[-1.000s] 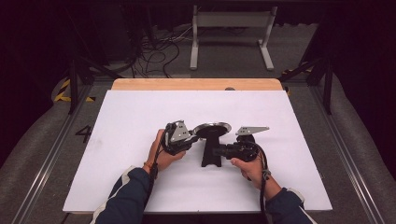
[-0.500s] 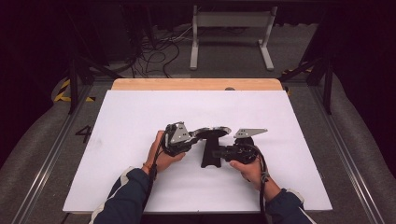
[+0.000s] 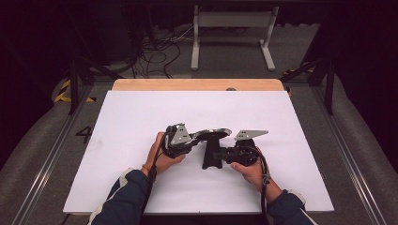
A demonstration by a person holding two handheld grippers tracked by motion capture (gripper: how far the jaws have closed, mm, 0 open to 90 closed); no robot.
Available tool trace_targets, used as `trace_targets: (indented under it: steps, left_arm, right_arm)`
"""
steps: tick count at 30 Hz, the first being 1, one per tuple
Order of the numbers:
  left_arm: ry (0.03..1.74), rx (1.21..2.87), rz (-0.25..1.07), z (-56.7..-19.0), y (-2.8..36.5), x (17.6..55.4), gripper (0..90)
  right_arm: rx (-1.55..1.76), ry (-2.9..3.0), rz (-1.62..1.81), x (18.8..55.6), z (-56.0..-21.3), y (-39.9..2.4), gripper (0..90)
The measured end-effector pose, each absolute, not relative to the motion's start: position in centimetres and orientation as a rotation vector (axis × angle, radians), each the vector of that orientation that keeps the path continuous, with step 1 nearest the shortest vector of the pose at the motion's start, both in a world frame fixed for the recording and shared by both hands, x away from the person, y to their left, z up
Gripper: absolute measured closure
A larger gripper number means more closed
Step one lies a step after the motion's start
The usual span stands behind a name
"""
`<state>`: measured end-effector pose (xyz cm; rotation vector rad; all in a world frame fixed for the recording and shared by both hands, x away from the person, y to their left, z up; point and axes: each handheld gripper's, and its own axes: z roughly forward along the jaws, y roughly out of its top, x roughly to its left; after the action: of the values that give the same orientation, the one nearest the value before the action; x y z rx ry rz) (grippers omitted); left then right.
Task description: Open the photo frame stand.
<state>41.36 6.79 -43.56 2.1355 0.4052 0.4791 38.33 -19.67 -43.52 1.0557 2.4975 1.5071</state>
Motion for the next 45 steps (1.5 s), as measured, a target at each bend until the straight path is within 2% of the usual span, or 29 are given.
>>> trace_targets:
  steps: [11, 23, 28, 31, 35, 41, 45]
  left_arm:
    - [0.421, 2.091, 0.451, -43.2, 7.4, 41.0, 74.0]
    - [0.411, 2.094, 0.457, -42.5, 9.6, 39.6, 69.6]
    - [0.449, 2.076, 0.458, -42.6, 10.0, 39.4, 62.3]
    - [0.461, 2.077, 0.447, -42.9, 10.0, 39.5, 54.4]
    - [0.480, 2.070, 0.479, -42.8, 9.9, 39.8, 45.6]
    - [0.508, 2.064, 0.450, -43.0, 9.6, 40.9, 46.5]
    - [0.500, 2.072, 0.428, -43.2, 8.8, 41.4, 46.0]
  right_arm:
    - [1.023, 2.451, 1.470, 37.6, -43.2, -20.0, 71.4]
    - [0.966, 2.427, 1.428, 36.9, -42.4, -20.7, 75.3]
    - [0.952, 2.399, 1.410, 36.5, -41.8, -20.9, 77.6]
    - [0.941, 2.352, 1.388, 36.1, -41.3, -21.0, 85.1]
    - [0.922, 2.300, 1.349, 35.5, -40.7, -20.9, 89.7]
    - [0.913, 2.166, 1.360, 34.4, -40.0, -20.9, 90.0]
    - [0.888, 2.159, 1.363, 33.6, -40.1, -19.5, 90.0]
